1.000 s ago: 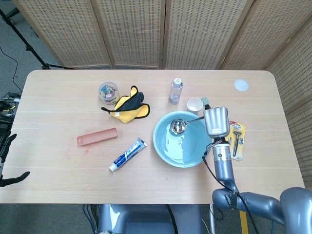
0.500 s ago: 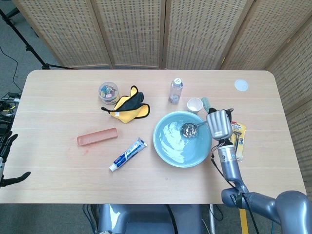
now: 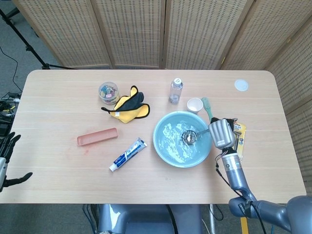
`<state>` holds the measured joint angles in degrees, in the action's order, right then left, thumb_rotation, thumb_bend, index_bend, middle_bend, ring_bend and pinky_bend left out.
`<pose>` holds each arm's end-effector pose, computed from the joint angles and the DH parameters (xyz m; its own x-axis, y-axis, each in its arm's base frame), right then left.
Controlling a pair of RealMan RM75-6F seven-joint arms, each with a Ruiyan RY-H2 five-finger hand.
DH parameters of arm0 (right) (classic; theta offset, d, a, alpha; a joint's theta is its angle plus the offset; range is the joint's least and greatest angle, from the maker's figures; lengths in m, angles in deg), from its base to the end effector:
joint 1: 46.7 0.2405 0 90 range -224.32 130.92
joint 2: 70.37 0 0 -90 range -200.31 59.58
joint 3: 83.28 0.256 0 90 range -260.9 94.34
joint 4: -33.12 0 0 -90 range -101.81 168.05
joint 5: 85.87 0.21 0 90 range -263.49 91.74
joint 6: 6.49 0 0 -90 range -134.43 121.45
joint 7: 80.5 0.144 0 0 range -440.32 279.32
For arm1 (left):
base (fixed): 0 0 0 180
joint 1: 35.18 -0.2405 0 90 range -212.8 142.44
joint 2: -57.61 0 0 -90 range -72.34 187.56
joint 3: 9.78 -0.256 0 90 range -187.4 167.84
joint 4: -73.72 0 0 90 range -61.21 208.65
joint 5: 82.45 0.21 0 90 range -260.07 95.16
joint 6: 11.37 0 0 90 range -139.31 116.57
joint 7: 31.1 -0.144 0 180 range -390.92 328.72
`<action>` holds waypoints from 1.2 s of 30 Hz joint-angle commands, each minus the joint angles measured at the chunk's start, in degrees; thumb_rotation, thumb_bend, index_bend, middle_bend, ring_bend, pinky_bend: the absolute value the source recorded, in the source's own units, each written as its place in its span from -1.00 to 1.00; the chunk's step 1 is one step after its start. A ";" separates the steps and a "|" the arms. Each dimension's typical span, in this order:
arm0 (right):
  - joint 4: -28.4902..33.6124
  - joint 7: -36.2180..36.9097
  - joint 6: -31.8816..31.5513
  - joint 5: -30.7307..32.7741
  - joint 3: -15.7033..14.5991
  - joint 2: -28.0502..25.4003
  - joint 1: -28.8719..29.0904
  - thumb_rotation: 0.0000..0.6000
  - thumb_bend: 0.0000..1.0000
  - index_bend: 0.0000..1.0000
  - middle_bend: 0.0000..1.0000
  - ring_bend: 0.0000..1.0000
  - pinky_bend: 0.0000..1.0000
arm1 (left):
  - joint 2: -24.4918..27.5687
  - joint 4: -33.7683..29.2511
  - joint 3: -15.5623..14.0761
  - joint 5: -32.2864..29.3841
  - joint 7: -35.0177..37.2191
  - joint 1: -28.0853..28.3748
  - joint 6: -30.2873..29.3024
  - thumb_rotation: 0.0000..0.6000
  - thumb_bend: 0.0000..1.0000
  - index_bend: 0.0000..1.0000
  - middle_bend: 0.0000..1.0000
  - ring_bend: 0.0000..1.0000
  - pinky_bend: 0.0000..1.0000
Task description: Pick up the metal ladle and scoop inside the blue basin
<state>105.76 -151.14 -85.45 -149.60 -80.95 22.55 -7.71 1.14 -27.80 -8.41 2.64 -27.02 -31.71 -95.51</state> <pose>-0.2071 -0.3414 0.0183 0.9745 0.1824 0.1303 -0.1203 -0.0649 0.9906 -0.2975 0.1663 0.1811 0.3030 0.0542 0.9514 0.9520 0.0286 -0.3048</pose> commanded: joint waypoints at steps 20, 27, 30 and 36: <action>29.46 -1.50 1.14 18.32 10.16 -10.29 -1.10 1.00 0.70 0.70 0.97 0.87 1.00 | 0.01 0.04 -0.03 0.16 0.08 -0.07 -0.20 1.00 -1.00 -1.00 -1.00 -1.00 -1.00; 34.93 -0.69 -0.49 21.36 12.61 -12.69 0.18 1.00 0.70 0.70 0.97 0.87 1.00 | -0.01 0.00 -0.11 0.23 0.00 -0.11 -0.20 1.00 -1.00 -1.00 -1.00 -1.00 -1.00; 35.92 -0.09 -0.93 22.34 13.25 -12.94 0.58 1.00 0.70 0.70 0.97 0.87 1.00 | 0.03 -0.01 -0.14 0.29 0.13 -0.11 -0.19 1.00 -1.00 -1.00 -1.00 -1.00 -1.00; 37.79 1.68 -1.52 24.68 14.92 -13.40 1.41 1.00 0.70 0.70 0.97 0.87 1.00 | 0.14 0.05 -0.11 0.26 0.40 -0.14 -0.25 1.00 -1.00 -1.00 -1.00 -1.00 -1.00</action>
<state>143.14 -149.78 -86.79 -125.35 -66.40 9.31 -6.57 1.27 -27.76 -8.52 2.90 -26.63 -31.85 -95.75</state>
